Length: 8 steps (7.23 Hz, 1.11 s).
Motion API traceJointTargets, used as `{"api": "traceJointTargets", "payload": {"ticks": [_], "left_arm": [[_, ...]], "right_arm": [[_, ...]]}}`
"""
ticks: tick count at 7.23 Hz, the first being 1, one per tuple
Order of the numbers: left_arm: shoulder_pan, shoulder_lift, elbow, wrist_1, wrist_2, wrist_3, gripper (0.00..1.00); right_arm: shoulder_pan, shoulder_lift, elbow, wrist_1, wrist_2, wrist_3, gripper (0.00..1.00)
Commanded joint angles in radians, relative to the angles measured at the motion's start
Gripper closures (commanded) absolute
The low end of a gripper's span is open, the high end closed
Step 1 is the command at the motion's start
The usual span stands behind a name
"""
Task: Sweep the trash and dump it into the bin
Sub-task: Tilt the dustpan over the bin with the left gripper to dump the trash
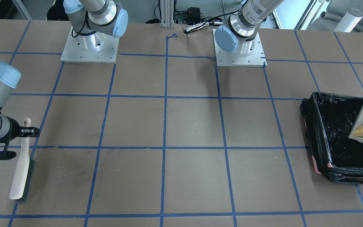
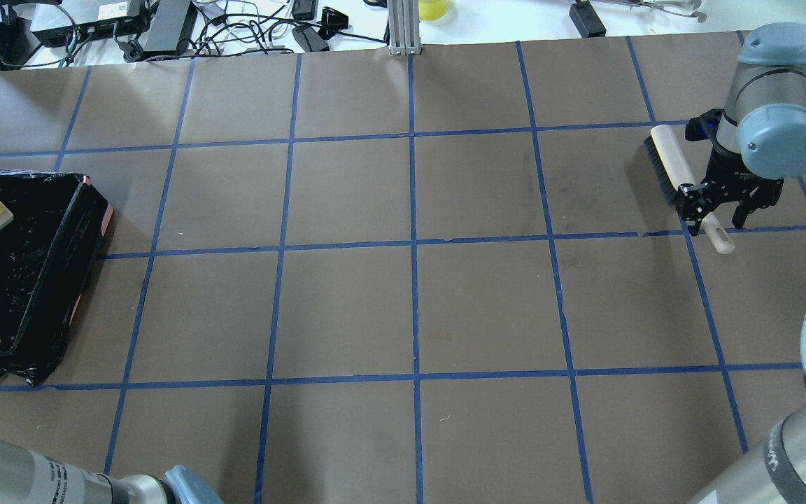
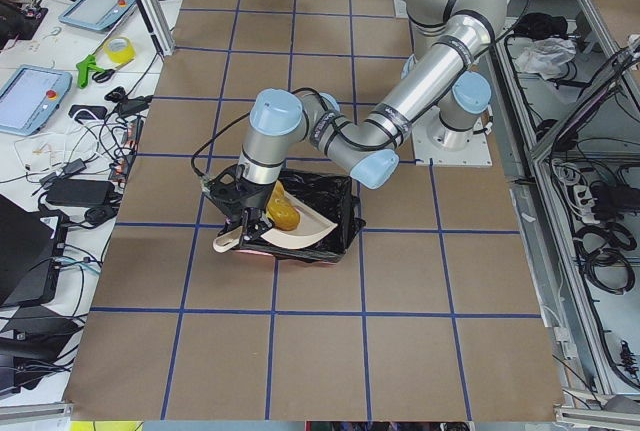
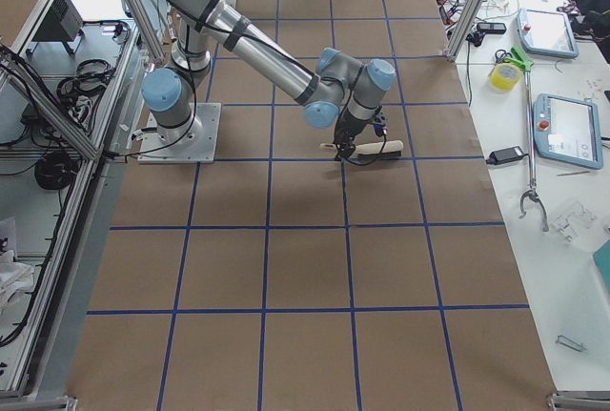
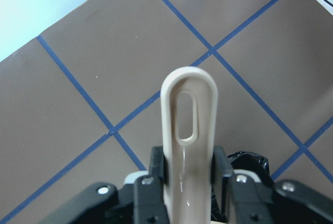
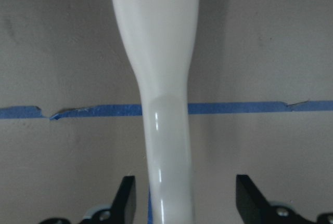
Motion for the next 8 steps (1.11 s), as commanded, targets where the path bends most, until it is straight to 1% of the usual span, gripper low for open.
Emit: {"api": "traceJointTargets", "payload": {"ticks": [1,2,3,4,5,6,8], "left_arm": [[-0.022,0.037,-0.075,0.150,0.000,0.036,1.00],[-0.072,0.065,-0.075,0.160,0.036,0.050,1.00],[-0.128,0.077,-0.077,0.172,0.089,0.051,1.00],[-0.142,0.076,-0.086,0.224,0.093,0.079,1.00],[-0.142,0.077,-0.100,0.284,0.093,0.140,1.00],[-0.139,0.083,-0.130,0.316,0.093,0.149,1.00],[-0.137,0.088,-0.146,0.378,0.096,0.198,1.00]], "right_arm": [[0.008,-0.017,-0.009,0.008,0.008,0.009,0.00],[0.011,-0.046,-0.028,0.011,0.011,0.009,0.00],[0.015,-0.079,-0.064,0.050,0.040,0.009,0.00],[0.015,-0.122,-0.107,0.110,0.063,0.007,0.01],[0.023,-0.162,-0.158,0.164,0.065,0.004,0.01],[0.041,-0.196,-0.210,0.234,0.065,0.006,0.01],[0.064,-0.254,-0.302,0.380,0.123,0.019,0.00]]}}
